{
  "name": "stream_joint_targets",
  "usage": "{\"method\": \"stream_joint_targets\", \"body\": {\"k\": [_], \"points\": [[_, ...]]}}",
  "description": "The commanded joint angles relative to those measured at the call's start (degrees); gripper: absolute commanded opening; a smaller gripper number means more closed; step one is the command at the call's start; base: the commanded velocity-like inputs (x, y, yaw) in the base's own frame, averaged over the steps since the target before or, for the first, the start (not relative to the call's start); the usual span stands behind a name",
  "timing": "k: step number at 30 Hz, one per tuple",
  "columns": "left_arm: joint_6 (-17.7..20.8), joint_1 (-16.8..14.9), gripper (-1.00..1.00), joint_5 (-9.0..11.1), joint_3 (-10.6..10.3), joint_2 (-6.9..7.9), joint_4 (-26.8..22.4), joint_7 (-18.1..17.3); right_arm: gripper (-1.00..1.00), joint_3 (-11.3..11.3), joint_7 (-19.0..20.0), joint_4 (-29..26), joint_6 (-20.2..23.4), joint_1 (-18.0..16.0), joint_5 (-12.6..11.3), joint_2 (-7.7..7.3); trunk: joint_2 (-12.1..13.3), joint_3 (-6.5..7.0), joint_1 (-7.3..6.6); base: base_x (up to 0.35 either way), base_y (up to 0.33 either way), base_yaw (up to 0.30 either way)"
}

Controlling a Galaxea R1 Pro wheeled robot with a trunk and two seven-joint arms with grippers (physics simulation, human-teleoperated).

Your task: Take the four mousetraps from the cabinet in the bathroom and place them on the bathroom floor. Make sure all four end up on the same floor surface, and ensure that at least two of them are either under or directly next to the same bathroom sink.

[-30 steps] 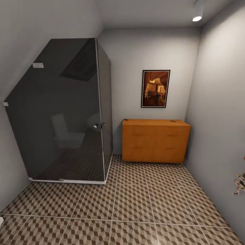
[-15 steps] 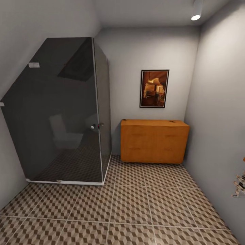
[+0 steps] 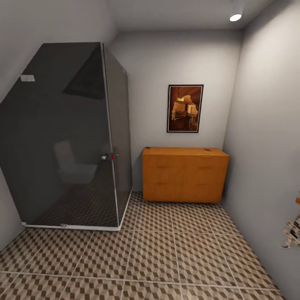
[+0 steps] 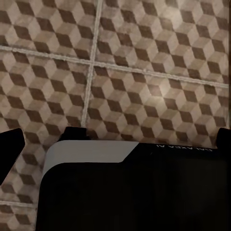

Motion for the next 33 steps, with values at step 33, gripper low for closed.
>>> {"method": "stream_joint_targets", "body": {"k": [33], "points": [[0.0,-0.1,1.0,0.7,-0.4,0.03,0.1,0.6,1.0,0.4,-0.1,0.2,-0.3,-0.1,0.0,0.06,0.0,-0.07,0.01,0.132,-0.046,0.0]]}}
